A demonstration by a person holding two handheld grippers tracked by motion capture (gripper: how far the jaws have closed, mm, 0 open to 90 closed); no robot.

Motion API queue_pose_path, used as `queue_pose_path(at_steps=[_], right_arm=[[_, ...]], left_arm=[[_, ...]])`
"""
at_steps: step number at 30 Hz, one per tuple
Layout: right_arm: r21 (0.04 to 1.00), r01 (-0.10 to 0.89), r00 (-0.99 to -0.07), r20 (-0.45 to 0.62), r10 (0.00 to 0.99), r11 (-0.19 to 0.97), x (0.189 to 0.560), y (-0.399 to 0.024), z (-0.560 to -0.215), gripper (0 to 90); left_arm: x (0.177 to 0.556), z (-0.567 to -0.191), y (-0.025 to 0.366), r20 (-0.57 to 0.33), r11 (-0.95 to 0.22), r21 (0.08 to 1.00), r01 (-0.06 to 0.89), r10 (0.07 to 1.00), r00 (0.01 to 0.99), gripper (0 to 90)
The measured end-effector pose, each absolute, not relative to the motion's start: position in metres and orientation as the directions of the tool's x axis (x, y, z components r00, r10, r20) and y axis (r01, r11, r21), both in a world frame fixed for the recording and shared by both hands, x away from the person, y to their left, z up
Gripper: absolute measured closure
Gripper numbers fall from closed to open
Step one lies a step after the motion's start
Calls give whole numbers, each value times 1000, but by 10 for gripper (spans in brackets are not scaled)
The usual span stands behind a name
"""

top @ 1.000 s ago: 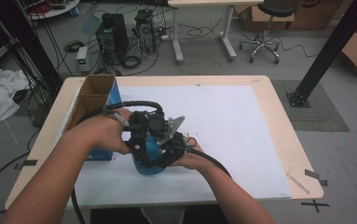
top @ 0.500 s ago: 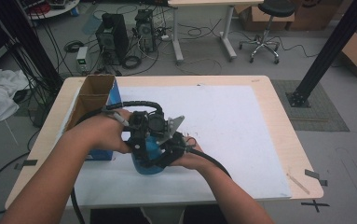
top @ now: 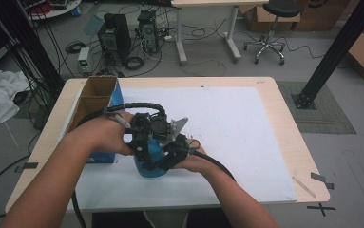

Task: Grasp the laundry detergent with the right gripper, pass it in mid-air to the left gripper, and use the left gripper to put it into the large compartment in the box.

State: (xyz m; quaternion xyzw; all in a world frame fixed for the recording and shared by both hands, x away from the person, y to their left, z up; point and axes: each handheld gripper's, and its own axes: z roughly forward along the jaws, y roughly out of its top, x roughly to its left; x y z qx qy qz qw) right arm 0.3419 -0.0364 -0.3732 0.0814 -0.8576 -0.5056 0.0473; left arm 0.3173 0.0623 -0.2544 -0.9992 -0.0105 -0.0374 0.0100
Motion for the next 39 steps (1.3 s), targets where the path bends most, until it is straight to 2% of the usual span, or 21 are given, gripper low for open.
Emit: queue_pose_path(at_steps=[16, 30, 32, 39], right_arm=[[876, -94, -984, -11, -175, 474, 340, -36, -372, 468], [889, -120, -989, -67, -133, 441, 338, -38, -367, 432], [891, -121, -989, -70, -131, 437, 338, -38, -366, 374], [893, -111, -991, -66, -118, 437, 340, -40, -367, 293]], left_arm=[[316, -255, 59, 84, -999, -44, 14, 11, 996, 379], [316, -246, 54, 110, -997, -73, 22, 14, 994, 392], [318, -245, 55, 104, -997, -71, 27, 20, 994, 392], [320, -243, 58, 96, -998, -56, 31, 25, 995, 391]])
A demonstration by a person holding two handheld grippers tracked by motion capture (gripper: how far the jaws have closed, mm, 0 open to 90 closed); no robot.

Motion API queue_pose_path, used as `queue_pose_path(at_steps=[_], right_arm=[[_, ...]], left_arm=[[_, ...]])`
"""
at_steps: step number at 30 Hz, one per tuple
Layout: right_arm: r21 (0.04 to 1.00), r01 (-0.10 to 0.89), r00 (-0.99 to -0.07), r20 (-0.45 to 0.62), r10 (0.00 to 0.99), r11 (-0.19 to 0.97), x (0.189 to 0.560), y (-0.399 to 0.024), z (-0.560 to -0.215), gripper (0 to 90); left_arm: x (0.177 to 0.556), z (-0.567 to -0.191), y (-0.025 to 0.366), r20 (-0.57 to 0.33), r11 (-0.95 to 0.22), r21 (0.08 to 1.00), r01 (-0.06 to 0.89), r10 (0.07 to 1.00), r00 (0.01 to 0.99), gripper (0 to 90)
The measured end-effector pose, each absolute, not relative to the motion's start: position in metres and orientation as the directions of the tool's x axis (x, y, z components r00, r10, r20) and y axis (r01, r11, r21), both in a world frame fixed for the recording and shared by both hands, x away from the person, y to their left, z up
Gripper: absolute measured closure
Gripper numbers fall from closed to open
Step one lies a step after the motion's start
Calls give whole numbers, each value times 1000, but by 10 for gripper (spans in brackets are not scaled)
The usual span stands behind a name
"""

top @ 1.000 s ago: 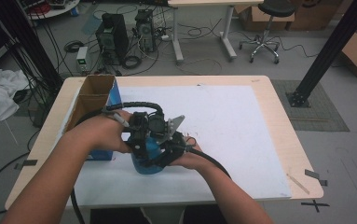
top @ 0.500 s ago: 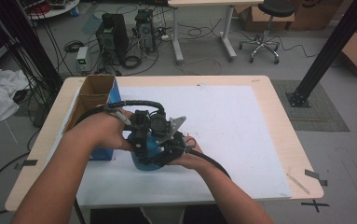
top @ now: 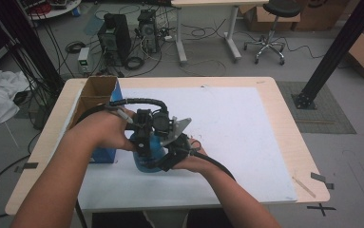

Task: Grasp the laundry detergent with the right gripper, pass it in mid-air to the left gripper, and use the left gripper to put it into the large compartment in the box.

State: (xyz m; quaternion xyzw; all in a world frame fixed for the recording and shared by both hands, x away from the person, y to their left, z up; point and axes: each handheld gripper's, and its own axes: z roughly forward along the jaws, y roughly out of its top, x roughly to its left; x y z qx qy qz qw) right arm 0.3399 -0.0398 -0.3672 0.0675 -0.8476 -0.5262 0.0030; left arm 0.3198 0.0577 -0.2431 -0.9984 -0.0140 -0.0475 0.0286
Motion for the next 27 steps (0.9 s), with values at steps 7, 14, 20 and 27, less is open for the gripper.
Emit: queue_pose_path(at_steps=[7, 14, 20, 27], right_arm=[[894, -101, -990, -49, -130, 437, 341, -48, -363, 245], [896, -78, -992, -27, -122, 437, 343, -54, -358, 186], [896, -68, -993, -18, -118, 438, 344, -57, -355, 137], [892, -78, -993, -28, -119, 446, 346, -63, -351, 58]], left_arm=[[323, -240, 60, 90, -998, -58, 31, 25, 996, 391], [326, -236, 60, 92, -997, -70, 30, 23, 995, 390], [328, -235, 59, 83, -998, -63, 25, 20, 996, 389], [330, -233, 62, 85, -998, -55, 43, 39, 996, 389]])
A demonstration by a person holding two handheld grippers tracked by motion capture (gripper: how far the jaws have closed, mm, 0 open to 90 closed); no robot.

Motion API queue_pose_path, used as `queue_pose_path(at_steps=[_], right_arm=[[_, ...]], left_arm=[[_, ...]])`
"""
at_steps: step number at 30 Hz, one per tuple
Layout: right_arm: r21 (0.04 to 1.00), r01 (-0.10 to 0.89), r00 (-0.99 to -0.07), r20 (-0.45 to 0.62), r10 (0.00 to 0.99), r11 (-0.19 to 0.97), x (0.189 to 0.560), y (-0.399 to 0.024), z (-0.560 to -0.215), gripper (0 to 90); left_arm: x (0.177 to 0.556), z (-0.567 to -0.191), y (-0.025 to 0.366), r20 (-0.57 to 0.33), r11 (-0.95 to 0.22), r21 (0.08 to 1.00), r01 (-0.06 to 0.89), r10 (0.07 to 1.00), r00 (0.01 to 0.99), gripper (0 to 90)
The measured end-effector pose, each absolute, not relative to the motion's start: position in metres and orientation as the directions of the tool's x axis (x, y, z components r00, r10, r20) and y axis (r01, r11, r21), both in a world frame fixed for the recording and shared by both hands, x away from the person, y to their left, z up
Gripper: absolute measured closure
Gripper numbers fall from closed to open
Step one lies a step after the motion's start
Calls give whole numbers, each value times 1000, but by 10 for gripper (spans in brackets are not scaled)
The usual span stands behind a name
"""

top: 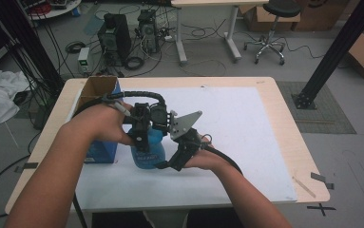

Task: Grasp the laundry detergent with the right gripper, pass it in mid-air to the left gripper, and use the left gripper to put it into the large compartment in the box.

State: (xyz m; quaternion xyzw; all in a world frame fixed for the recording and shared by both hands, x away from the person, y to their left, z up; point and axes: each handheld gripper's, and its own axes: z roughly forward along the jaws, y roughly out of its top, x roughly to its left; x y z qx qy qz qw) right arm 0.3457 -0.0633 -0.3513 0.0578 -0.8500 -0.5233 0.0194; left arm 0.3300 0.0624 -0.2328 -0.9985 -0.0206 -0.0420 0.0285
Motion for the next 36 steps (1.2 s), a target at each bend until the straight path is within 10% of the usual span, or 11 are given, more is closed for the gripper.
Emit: queue_pose_path(at_steps=[18, 36], right_arm=[[789, -116, -991, -54, -119, 604, 353, -86, -325, 0], [437, -121, -992, -24, -123, 891, 367, -133, -282, 0]], left_arm=[[349, -214, 75, 33, -981, -38, 191, 189, 981, 388], [372, -168, 93, 28, -870, -29, 493, 492, 870, 387]])
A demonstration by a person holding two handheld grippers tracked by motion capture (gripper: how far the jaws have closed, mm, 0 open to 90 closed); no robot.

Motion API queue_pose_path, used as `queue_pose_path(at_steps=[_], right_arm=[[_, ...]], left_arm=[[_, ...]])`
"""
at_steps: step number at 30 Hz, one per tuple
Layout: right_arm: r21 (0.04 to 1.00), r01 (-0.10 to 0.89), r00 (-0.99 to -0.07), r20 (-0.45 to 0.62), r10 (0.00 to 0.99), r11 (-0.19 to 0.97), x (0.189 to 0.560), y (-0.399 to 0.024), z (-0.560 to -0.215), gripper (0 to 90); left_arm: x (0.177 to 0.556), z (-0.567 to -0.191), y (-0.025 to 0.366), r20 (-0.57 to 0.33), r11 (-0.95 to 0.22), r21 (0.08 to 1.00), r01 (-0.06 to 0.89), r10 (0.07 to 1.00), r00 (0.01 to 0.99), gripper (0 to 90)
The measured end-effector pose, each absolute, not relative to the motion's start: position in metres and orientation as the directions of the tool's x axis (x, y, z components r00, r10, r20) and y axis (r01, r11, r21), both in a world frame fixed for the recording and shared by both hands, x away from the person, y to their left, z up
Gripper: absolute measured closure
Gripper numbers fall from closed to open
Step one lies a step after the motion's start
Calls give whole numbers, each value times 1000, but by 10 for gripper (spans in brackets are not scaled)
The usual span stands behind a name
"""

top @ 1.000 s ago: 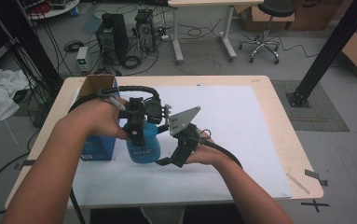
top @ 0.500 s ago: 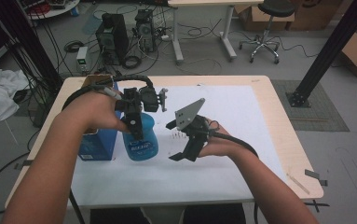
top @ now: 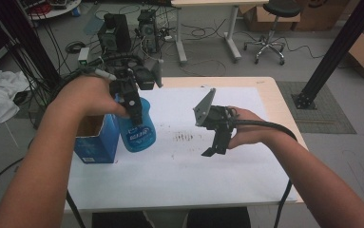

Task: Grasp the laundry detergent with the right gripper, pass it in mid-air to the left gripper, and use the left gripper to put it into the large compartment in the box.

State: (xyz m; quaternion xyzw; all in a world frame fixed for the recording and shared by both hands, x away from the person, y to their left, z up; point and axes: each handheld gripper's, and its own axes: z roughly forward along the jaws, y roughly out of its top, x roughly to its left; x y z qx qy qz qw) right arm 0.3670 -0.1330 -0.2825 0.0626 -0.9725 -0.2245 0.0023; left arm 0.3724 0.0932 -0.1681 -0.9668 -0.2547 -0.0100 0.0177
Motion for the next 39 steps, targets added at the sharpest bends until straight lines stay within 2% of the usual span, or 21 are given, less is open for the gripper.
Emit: queue_pose_path(at_steps=[8, 11, 14, 22, 24, 25, 28, 36, 39], right_arm=[[279, -154, -987, -5, -159, 948, 361, -139, -283, 0], [241, -160, -986, 2, -165, 957, 360, -141, -284, 0], [230, -161, -986, 2, -165, 960, 362, -144, -283, 0], [198, -169, -985, 5, -174, 965, 362, -146, -274, 0], [189, -173, -984, 12, -179, 966, 363, -147, -273, 0], [184, -175, -984, 12, -180, 967, 362, -148, -272, 0], [180, -175, -984, 12, -180, 968, 363, -150, -271, 0], [167, -178, -983, 7, -182, 970, 362, -156, -265, 0], [162, -178, -984, 4, -181, 971, 362, -158, -263, 0]], left_arm=[[381, -142, 114, 65, -776, -25, 630, 628, 776, 387], [387, -126, 128, 72, -708, -38, 705, 702, 709, 387], [391, -114, 137, 84, -643, -34, 765, 761, 643, 387], [396, -91, 165, 96, -523, -23, 852, 847, 522, 387], [397, -90, 168, 99, -509, -25, 861, 855, 508, 387], [399, -88, 177, 95, -456, -22, 890, 885, 456, 387], [401, -86, 184, 99, -422, -12, 906, 902, 421, 387], [411, -88, 216, 56, -230, -3, 973, 972, 230, 387], [412, -92, 222, 50, -203, -7, 979, 978, 203, 387]])
